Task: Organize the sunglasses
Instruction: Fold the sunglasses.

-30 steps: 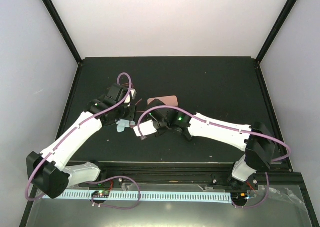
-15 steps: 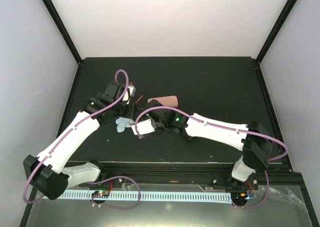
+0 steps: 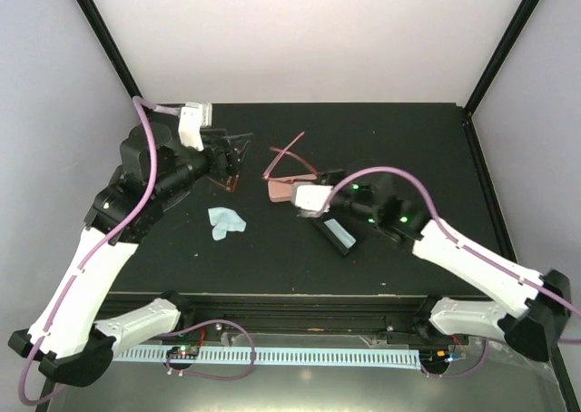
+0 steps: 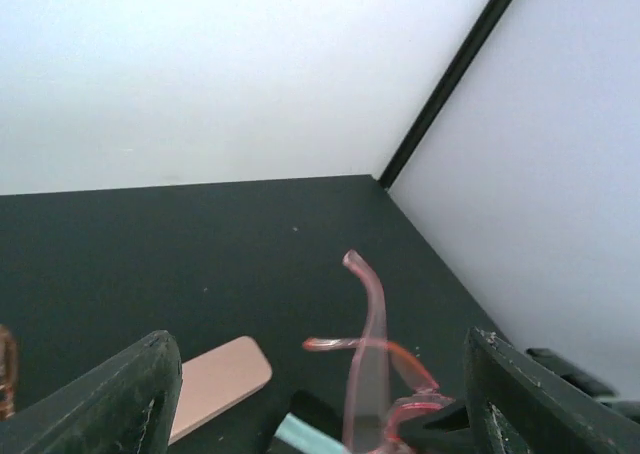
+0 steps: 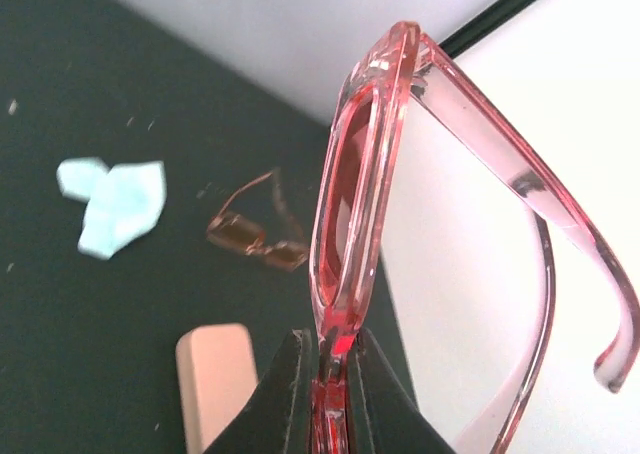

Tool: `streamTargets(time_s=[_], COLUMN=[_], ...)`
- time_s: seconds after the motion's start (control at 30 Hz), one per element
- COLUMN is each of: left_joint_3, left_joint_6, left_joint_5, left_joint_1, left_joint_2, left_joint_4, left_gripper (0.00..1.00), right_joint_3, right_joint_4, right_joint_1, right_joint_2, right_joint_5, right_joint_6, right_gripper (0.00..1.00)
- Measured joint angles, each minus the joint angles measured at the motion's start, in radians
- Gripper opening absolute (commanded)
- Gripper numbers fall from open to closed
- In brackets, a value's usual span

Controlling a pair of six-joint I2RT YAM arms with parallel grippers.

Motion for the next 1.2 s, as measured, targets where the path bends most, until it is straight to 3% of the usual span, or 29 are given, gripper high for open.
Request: streamTargets(time_s=[0.23,0.47,0.77,1.1,1.2], left_joint_3=[-0.075,-0.148,-0.252,-0.277,-0.288], left_joint_6=[-0.079,-0.134,-0.239,-0.302,-0.296], left_joint_5=[0.149,0.459,0.762,0.907,0.912], left_joint_1=[0.0,-0.013,-0.031,-0.025,-0.021], left_joint_2=[0.101,0.24,0.219,0.224,0.224], left_joint_4=[0.161,0.335,0.66,0.904,0.908], left_gripper=[0.77,0.77,0.82,0.82,0.82], right_joint_3=[-0.103,-0.145,-0.145,-0.145,-0.147], right_joint_4=[0.227,0.559,0.846,0.905,0.909], right_joint_1=[-0.122,-0.13,-0.13,-0.135,-0.143], right_joint_2=[-0.184,-0.223,-0.168,-0.126,-0.132], right_joint_5=[-0.26,-0.504,-0.568,-0.577,-0.578], right_joint_6=[0.25,0.644,0.933,1.033,1.048], right_gripper=[0.01,0.01,0.01,0.01,0.01])
